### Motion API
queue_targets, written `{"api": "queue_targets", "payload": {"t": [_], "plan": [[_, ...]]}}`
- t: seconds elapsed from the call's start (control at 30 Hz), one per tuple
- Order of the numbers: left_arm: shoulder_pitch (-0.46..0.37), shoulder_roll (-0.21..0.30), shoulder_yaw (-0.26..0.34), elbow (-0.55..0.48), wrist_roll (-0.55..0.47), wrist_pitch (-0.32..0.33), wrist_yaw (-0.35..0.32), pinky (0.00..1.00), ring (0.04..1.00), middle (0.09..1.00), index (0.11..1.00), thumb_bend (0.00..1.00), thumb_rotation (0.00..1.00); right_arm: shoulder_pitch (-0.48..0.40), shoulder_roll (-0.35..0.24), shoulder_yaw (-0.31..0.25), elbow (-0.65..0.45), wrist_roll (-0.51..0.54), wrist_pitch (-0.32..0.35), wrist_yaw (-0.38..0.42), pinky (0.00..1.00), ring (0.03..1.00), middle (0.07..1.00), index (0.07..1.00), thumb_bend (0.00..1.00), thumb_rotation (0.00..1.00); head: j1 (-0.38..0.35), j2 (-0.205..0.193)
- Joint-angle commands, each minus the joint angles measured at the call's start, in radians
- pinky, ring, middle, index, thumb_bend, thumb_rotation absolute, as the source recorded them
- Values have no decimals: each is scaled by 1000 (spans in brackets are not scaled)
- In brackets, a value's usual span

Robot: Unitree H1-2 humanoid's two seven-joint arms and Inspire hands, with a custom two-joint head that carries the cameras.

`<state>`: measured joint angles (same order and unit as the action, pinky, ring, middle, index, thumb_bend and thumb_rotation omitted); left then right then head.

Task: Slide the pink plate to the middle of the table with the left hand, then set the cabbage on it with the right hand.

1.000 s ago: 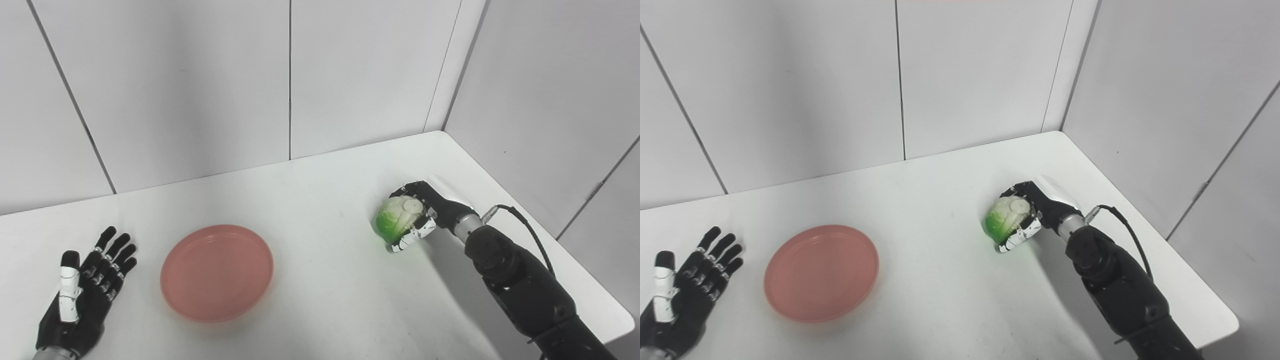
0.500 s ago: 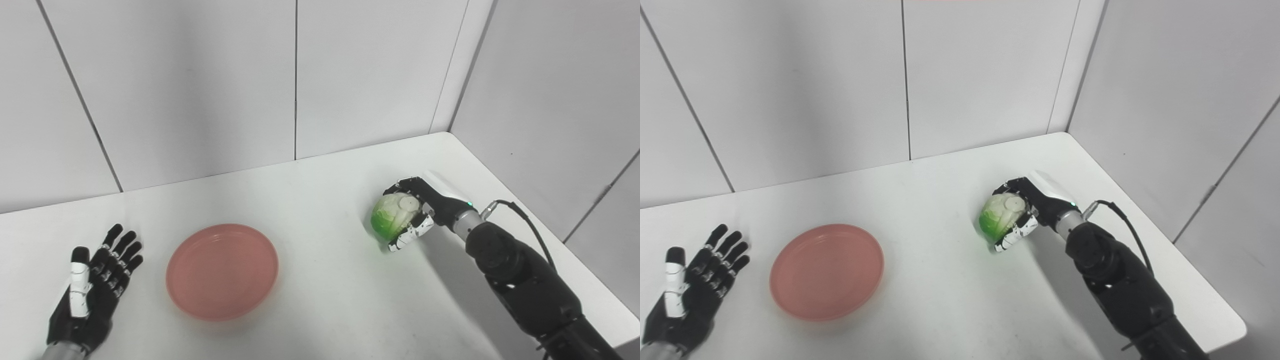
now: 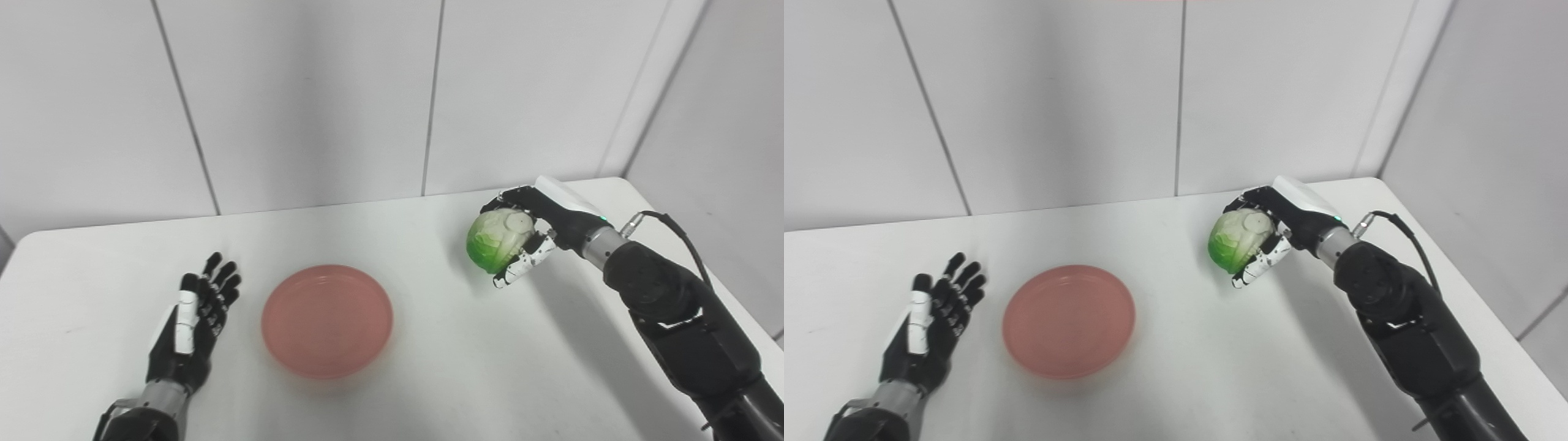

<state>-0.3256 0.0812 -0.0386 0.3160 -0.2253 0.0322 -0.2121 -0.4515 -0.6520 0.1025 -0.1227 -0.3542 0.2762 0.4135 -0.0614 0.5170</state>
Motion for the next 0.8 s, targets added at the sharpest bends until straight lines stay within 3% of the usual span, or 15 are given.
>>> {"api": "queue_targets", "payload": {"t": [0.0,0.13,0.3,0.6,0.77], "plan": [[32,-30,-41,29,29,130,-1,1000,979,976,994,884,1000,-57,-2,6,-34,2,-46,2,342,389,474,538,514,0,24,-1],[24,-46,-53,33,41,139,17,1000,985,986,1000,867,1000,-97,36,42,4,17,-99,7,359,396,469,524,516,0,56,-7],[11,-61,-69,58,61,125,34,1000,981,982,998,853,1000,-166,95,108,30,-1,-92,36,385,411,474,524,517,0,110,-19],[-10,-85,-83,106,74,93,39,1000,978,983,1000,828,1000,-233,191,157,112,5,-148,34,382,410,478,524,517,0,163,-31],[-10,-92,-91,100,83,89,48,981,973,982,1000,825,1000,-260,245,174,144,-3,-146,33,375,411,483,522,516,0,172,-30]]}}
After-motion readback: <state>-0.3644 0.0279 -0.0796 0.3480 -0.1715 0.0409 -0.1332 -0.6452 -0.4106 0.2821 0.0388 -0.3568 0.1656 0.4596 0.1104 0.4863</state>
